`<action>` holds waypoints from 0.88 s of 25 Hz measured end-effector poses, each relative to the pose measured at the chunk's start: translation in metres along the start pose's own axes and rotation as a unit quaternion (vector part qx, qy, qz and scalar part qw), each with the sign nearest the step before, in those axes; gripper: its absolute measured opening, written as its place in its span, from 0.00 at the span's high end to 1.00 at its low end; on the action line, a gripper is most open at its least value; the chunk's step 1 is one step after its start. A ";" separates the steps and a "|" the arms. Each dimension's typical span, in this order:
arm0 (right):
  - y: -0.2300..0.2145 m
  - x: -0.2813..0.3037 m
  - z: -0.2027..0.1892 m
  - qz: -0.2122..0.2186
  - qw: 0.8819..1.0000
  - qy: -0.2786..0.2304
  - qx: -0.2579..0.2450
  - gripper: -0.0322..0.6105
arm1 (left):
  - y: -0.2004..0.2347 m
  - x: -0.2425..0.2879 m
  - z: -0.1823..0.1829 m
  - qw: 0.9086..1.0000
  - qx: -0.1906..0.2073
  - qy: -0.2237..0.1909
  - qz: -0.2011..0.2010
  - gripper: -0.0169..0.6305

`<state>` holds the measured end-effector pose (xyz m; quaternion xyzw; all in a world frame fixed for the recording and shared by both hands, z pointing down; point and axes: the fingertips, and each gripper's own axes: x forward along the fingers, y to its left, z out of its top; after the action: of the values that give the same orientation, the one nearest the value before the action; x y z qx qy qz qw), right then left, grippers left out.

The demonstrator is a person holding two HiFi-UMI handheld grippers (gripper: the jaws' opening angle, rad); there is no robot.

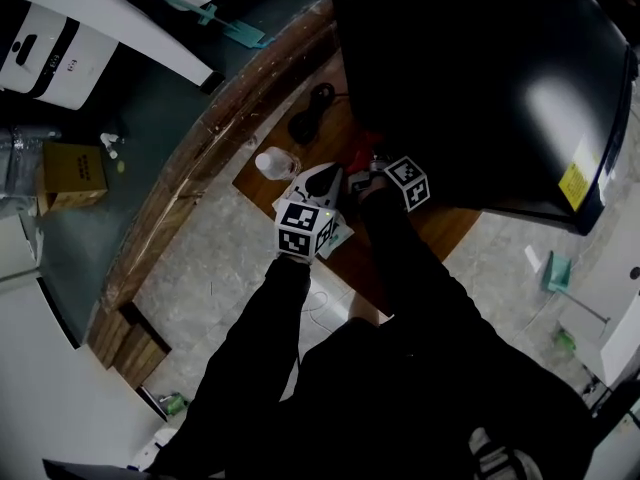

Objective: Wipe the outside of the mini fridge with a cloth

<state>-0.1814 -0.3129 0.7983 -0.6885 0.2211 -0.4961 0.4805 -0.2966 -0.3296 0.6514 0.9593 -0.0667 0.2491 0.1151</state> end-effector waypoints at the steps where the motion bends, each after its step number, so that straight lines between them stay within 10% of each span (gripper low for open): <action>1: 0.001 -0.002 -0.002 0.000 1.000 0.005 -0.015 0.83 | 0.001 -0.003 0.000 1.000 -0.002 -0.002 0.001 0.96; 10: 0.115 -0.104 -0.069 0.140 0.965 0.118 -0.189 0.83 | -0.014 -0.070 0.037 0.998 0.000 -0.065 0.001 0.96; 22: 0.284 -0.285 -0.008 0.281 0.921 0.033 -0.268 0.83 | -0.129 -0.141 0.190 0.969 0.071 -0.220 -0.089 0.96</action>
<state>-0.2560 -0.2191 0.4142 -0.6845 0.5459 -0.2855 0.3897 -0.3075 -0.2438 0.3960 0.9983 0.0128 0.0253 0.0505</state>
